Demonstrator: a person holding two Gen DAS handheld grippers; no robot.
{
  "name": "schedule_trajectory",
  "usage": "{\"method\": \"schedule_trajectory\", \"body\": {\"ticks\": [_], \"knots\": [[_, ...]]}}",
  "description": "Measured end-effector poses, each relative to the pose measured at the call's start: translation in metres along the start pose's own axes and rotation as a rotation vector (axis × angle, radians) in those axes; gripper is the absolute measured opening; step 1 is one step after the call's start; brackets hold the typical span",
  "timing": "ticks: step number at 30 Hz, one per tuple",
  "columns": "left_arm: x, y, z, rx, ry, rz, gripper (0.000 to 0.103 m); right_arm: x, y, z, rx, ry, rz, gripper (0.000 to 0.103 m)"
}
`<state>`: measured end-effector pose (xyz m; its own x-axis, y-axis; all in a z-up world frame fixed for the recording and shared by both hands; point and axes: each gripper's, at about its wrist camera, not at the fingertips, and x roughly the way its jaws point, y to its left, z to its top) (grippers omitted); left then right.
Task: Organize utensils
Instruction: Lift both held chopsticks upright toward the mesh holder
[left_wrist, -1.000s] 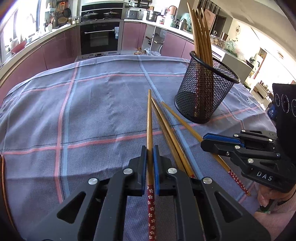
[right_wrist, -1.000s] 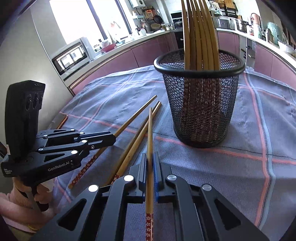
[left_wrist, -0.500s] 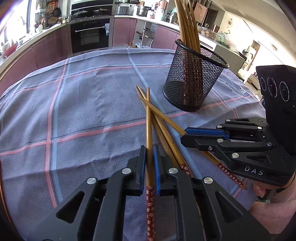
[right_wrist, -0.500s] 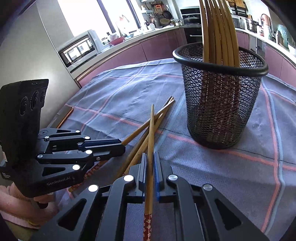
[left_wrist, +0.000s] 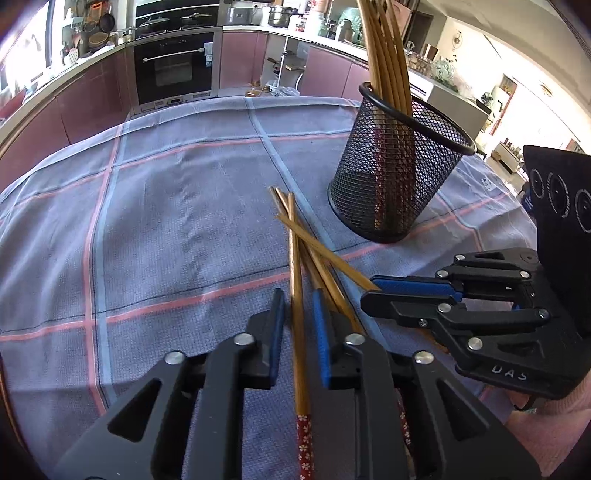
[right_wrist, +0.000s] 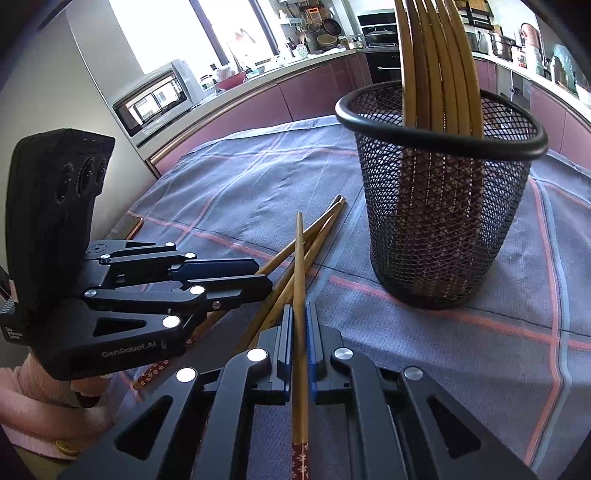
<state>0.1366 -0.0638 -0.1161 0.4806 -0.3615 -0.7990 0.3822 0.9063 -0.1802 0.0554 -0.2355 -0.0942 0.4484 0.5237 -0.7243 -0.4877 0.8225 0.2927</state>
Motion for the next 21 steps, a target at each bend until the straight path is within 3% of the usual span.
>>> {"method": "schedule_trajectory", "body": {"ticks": [6, 21], "knots": [[-0.006, 0.003, 0.000, -0.028, -0.026, -0.012, 0.008, -0.020, 0.008, 0.002, -0.033, -0.055, 0.016, 0.006], [-0.078, -0.005, 0.005, -0.015, -0.165, -0.111, 0.008, -0.075, 0.003, 0.012, -0.026, -0.220, 0.008, 0.006]]}}
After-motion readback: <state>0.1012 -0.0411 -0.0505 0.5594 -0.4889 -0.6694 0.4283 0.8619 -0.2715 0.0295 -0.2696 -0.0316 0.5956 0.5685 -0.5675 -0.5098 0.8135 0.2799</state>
